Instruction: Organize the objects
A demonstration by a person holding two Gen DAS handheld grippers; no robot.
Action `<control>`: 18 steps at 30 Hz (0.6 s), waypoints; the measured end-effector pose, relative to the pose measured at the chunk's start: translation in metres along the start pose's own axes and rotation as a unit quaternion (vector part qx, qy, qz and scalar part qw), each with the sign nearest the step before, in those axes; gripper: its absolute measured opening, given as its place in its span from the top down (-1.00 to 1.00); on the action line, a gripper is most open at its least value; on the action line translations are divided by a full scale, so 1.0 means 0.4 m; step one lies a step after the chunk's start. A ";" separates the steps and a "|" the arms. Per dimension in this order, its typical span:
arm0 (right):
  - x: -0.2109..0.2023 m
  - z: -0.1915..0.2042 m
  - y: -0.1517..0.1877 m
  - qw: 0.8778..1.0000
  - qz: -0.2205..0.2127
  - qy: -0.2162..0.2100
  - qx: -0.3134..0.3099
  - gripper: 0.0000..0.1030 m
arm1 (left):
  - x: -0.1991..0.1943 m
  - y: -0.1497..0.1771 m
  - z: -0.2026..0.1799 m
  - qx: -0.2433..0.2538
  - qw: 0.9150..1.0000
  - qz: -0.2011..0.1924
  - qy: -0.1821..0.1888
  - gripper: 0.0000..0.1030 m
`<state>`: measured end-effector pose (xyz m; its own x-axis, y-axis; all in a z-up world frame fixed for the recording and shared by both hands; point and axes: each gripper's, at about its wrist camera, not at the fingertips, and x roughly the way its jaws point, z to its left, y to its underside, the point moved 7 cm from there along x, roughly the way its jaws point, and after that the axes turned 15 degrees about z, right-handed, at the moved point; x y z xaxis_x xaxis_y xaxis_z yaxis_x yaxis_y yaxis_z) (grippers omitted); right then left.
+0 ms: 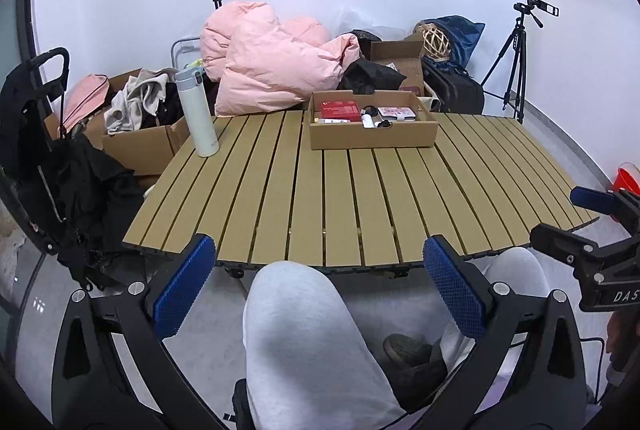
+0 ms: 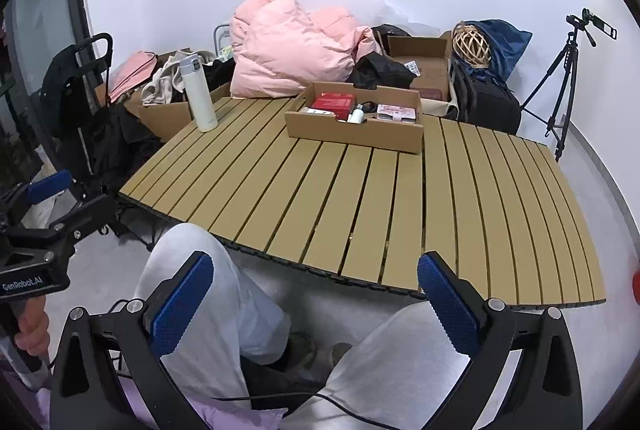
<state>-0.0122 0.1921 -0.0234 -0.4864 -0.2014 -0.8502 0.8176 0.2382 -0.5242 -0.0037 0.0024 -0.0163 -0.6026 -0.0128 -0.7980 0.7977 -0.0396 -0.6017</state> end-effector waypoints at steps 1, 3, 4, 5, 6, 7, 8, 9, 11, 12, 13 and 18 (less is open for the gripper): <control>-0.001 -0.003 -0.001 1.000 -0.001 0.001 0.002 -1.00 | 0.003 0.001 -0.001 0.000 1.000 0.002 0.001 -1.00; 0.000 -0.008 -0.002 1.000 -0.001 0.003 0.004 -1.00 | 0.007 0.002 -0.002 0.000 1.000 0.004 0.004 -1.00; 0.002 -0.009 -0.001 1.000 -0.001 0.006 0.006 -1.00 | 0.008 0.003 -0.002 0.000 1.000 0.005 0.004 -1.00; 0.004 -0.008 -0.002 1.000 -0.001 0.009 0.007 -1.00 | 0.010 0.003 -0.002 0.000 1.000 0.006 0.003 -1.00; 0.006 -0.007 -0.002 1.000 0.000 0.012 0.007 -1.00 | 0.012 0.004 -0.003 0.000 1.000 0.007 0.003 -1.00; 0.007 -0.007 -0.002 1.000 0.001 0.011 0.007 -1.00 | 0.013 0.004 -0.005 0.001 1.000 0.008 0.003 -1.00; 0.008 -0.007 -0.003 1.000 0.001 0.009 0.006 -1.00 | 0.013 0.004 -0.005 0.001 1.000 0.008 0.003 -1.00; 0.010 -0.006 -0.003 1.000 0.002 0.008 0.004 -1.00 | 0.013 0.005 -0.006 0.002 1.000 0.008 0.002 -1.00; 0.011 -0.007 -0.003 1.000 0.002 0.007 0.003 -1.00 | 0.014 0.004 -0.006 0.002 1.000 0.007 0.003 -1.00; 0.012 -0.008 -0.003 1.000 0.002 0.007 0.004 -1.00 | 0.014 0.004 -0.006 0.003 1.000 0.007 0.003 -1.00; 0.012 -0.010 -0.003 1.000 0.002 0.006 0.005 -1.00 | 0.014 0.005 -0.006 0.003 1.000 0.007 0.003 -1.00; 0.013 -0.014 -0.001 1.000 0.002 0.008 0.005 -1.00 | 0.013 0.006 -0.007 0.004 1.000 0.007 0.003 -1.00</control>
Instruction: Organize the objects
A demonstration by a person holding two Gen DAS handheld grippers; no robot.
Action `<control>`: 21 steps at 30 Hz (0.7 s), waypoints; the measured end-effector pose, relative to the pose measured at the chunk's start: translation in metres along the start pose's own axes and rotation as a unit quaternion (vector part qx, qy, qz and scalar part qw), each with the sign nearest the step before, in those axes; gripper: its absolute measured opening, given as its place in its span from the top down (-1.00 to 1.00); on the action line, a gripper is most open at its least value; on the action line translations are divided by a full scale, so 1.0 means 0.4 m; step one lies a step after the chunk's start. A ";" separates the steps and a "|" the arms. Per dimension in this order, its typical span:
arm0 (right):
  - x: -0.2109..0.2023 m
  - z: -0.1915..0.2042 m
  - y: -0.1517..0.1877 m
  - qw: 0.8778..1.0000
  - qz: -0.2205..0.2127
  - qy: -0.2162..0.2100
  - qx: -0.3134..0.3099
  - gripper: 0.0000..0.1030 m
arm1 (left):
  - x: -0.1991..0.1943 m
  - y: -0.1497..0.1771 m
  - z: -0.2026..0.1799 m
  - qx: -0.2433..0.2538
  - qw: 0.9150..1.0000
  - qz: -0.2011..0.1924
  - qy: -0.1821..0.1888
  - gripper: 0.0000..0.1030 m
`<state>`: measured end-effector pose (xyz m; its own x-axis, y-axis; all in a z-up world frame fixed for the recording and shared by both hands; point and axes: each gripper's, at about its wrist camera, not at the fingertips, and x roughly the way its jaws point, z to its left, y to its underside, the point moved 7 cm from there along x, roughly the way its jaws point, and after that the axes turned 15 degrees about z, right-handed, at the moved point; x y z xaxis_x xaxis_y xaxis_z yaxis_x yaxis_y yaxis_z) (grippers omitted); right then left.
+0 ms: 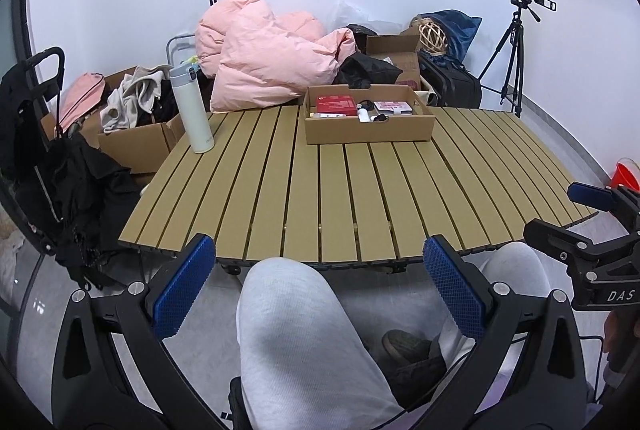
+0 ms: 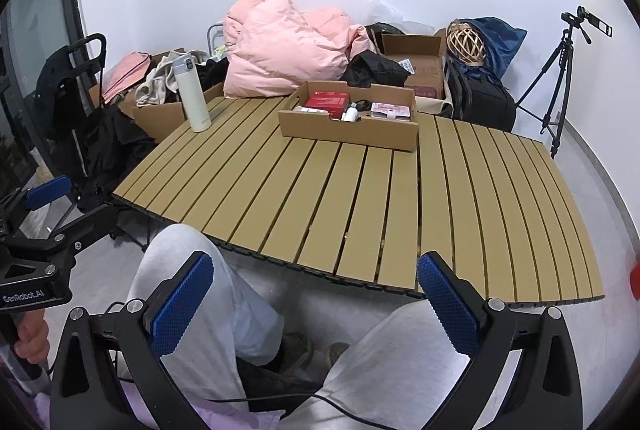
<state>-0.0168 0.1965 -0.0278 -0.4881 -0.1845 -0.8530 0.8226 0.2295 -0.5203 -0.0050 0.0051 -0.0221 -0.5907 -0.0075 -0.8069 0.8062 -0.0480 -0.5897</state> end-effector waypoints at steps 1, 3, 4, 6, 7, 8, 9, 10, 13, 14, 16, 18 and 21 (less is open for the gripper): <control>-0.001 0.000 0.000 1.000 -0.001 0.001 0.000 -1.00 | 0.000 0.000 -0.001 0.000 1.000 0.000 0.000 -1.00; -0.002 -0.002 -0.001 1.000 -0.001 0.001 0.000 -1.00 | 0.000 0.001 -0.001 -0.001 1.000 0.000 0.000 -1.00; -0.002 -0.003 0.000 1.000 -0.002 0.000 0.000 -1.00 | 0.000 0.000 -0.002 -0.001 1.000 0.000 0.000 -1.00; -0.002 -0.003 -0.001 1.000 -0.001 0.001 -0.001 -1.00 | 0.000 0.000 -0.001 0.000 1.000 0.000 0.000 -1.00; -0.002 -0.003 -0.001 1.000 -0.001 0.001 -0.001 -1.00 | 0.000 0.000 -0.002 0.000 1.000 0.000 -0.001 -1.00; -0.001 -0.003 0.000 1.000 -0.001 0.002 -0.001 -1.00 | 0.000 0.000 -0.003 0.000 1.000 0.000 -0.001 -1.00; -0.001 -0.004 0.000 1.000 0.000 0.001 -0.001 -1.00 | 0.000 0.000 -0.002 0.000 1.000 0.000 -0.001 -1.00; -0.001 -0.006 0.000 1.000 0.000 0.001 -0.001 -1.00 | 0.000 0.000 -0.002 0.001 1.000 0.000 -0.001 -1.00; -0.002 -0.010 0.001 1.000 -0.001 0.002 0.001 -1.00 | 0.000 -0.001 -0.002 0.002 1.000 0.001 -0.001 -1.00; -0.002 -0.012 0.001 1.000 0.000 0.003 0.002 -1.00 | 0.001 -0.001 -0.001 0.002 1.000 0.001 -0.001 -1.00; 0.000 -0.015 0.001 1.000 0.000 0.003 0.002 -1.00 | 0.001 -0.001 0.001 0.003 1.000 0.002 -0.001 -1.00; 0.001 -0.020 0.001 1.000 0.001 0.004 0.002 -1.00 | 0.001 0.000 0.002 0.003 1.000 0.002 -0.001 -1.00; 0.002 -0.022 0.002 1.000 0.000 0.004 0.003 -1.00 | 0.006 -0.001 0.002 0.004 1.000 0.001 0.001 -1.00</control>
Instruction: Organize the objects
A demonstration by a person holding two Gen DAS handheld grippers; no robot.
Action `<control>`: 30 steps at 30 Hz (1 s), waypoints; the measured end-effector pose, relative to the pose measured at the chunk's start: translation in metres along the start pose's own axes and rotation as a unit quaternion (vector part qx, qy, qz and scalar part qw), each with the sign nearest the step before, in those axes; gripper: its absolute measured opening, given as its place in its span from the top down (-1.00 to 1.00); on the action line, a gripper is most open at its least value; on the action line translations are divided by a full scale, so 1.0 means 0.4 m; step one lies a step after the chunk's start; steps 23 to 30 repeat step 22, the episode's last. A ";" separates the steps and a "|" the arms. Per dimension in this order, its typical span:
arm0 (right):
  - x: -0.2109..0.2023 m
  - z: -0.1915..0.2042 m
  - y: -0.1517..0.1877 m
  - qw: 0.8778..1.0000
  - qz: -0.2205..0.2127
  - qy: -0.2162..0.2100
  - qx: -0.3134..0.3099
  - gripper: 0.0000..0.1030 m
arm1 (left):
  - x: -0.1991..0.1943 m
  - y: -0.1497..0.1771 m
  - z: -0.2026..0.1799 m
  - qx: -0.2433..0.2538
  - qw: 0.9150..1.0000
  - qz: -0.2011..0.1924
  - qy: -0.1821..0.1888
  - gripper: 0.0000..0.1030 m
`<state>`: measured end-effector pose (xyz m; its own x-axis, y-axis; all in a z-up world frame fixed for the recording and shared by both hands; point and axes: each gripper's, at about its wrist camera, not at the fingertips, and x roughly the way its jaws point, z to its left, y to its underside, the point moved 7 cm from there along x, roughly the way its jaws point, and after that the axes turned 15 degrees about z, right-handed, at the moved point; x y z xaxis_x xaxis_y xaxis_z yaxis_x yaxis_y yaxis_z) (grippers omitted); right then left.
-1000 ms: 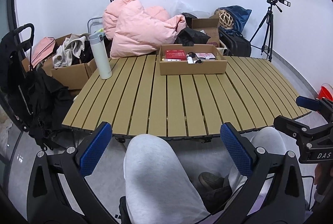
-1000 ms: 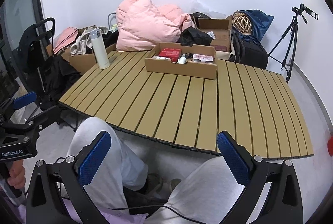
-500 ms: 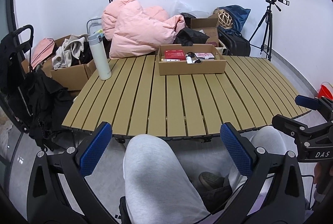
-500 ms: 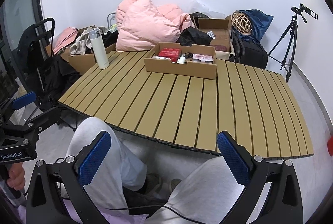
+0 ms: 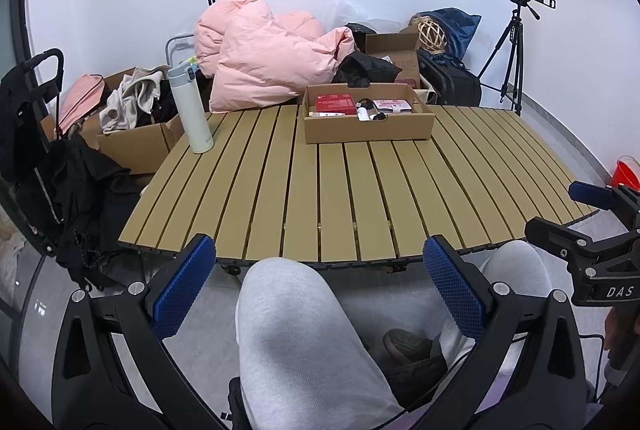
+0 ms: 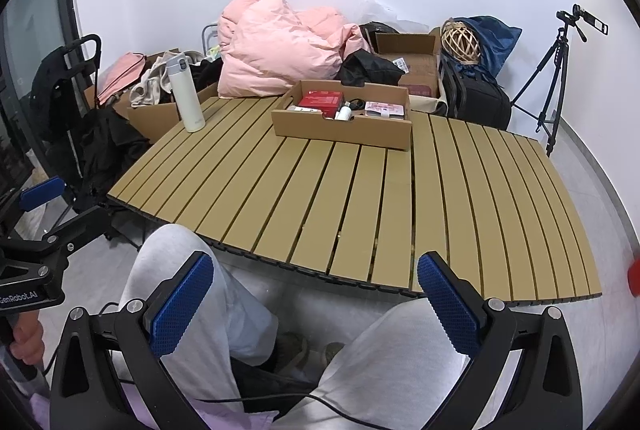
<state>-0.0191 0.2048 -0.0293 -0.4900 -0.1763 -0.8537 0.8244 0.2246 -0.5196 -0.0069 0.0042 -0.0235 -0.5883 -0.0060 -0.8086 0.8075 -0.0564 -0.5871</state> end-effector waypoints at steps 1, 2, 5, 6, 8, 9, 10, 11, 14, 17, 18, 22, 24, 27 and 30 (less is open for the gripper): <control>0.000 0.000 0.000 1.000 0.000 -0.001 0.000 -1.00 | 0.004 0.000 0.000 0.000 1.000 0.001 0.000 -1.00; 0.001 0.000 0.000 1.000 0.000 -0.002 0.000 -1.00 | 0.010 0.000 0.001 0.001 1.000 0.003 -0.001 -1.00; 0.012 -0.002 0.002 1.000 0.005 -0.002 0.000 -1.00 | 0.020 0.001 -0.003 0.004 1.000 0.007 0.001 -1.00; 0.016 -0.003 0.003 1.000 0.007 -0.002 0.000 -1.00 | 0.022 0.001 -0.005 0.004 1.000 0.008 0.002 -1.00; 0.022 -0.006 0.003 1.000 0.009 -0.003 0.001 -1.00 | 0.025 0.001 -0.008 0.003 1.000 0.010 0.004 -1.00; 0.023 -0.008 0.003 1.000 0.010 -0.003 0.001 -1.00 | 0.025 0.000 -0.008 0.002 1.000 0.008 0.005 -1.00; 0.026 -0.009 0.004 1.000 0.011 -0.002 0.003 -1.00 | 0.025 0.000 -0.008 0.002 1.000 0.007 0.006 -1.00; 0.028 -0.011 0.005 1.000 0.011 -0.001 0.003 -1.00 | 0.024 0.000 -0.009 0.002 1.000 0.005 0.006 -1.00; 0.033 -0.019 0.006 1.000 0.013 -0.001 0.007 -1.00 | 0.025 0.000 -0.010 0.003 1.000 0.004 0.006 -1.00; 0.036 -0.024 0.007 1.000 0.014 -0.001 0.009 -1.00 | 0.028 0.000 -0.014 0.002 1.000 0.008 0.010 -1.00; 0.037 -0.024 0.007 1.000 0.015 -0.001 0.010 -1.00 | 0.031 0.001 -0.015 0.002 1.000 0.010 0.011 -1.00; 0.041 -0.023 0.009 1.000 0.016 -0.002 0.011 -1.00 | 0.042 0.004 -0.020 0.009 1.000 0.017 0.021 -1.00; 0.041 -0.023 0.009 1.000 0.016 -0.002 0.011 -1.00 | 0.042 0.004 -0.020 0.009 1.000 0.017 0.021 -1.00; 0.041 -0.023 0.009 1.000 0.016 -0.002 0.011 -1.00 | 0.042 0.004 -0.020 0.009 1.000 0.017 0.021 -1.00; 0.041 -0.023 0.009 1.000 0.016 -0.002 0.011 -1.00 | 0.042 0.004 -0.020 0.009 1.000 0.017 0.021 -1.00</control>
